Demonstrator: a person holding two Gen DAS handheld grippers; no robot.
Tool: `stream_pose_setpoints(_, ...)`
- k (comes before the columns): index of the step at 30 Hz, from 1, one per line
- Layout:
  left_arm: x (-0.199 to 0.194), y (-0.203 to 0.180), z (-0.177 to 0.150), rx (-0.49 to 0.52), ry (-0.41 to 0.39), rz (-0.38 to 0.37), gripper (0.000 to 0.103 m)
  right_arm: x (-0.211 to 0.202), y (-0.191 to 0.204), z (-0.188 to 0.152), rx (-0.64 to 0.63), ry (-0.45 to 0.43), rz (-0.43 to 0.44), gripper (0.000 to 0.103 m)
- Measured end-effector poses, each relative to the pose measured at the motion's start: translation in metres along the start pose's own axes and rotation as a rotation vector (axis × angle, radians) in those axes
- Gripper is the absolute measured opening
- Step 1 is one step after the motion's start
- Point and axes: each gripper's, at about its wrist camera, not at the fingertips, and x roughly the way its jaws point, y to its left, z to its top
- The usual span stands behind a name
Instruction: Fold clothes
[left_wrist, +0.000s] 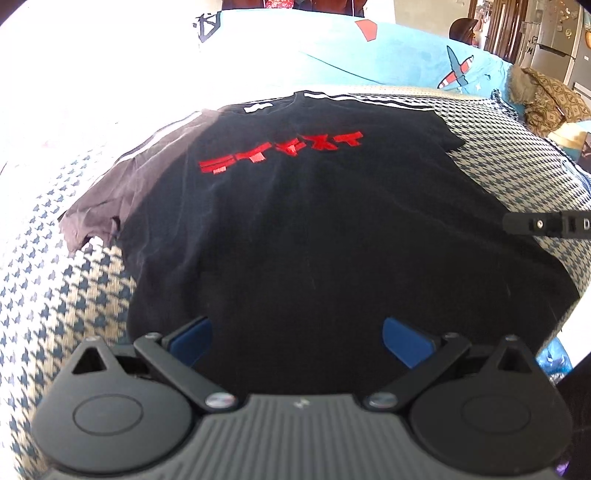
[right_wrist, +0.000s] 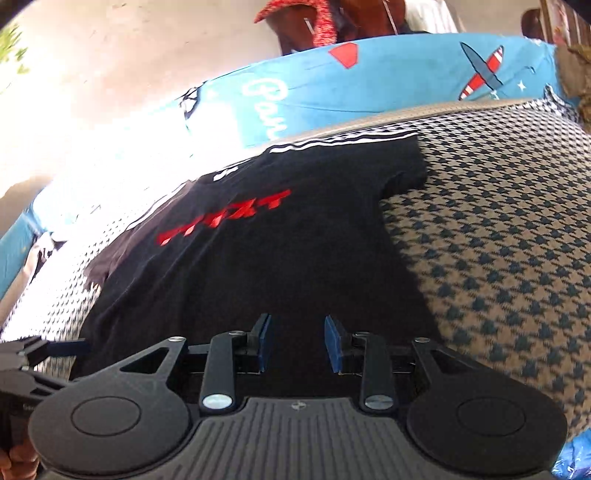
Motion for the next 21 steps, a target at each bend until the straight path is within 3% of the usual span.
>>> stream_pose_setpoints(10, 0.028, 0.019, 0.039, -0.005, 0.024, 0.026, 0.103, 0.04, -0.043, 0.052, 0.171, -0.004, -0.002, 0.031)
stream_pose_setpoints(21, 0.05, 0.036, 0.049, -0.104, 0.019, 0.001, 0.103, 0.082, -0.079, 0.088, 0.348, -0.014, -0.02, 0.036)
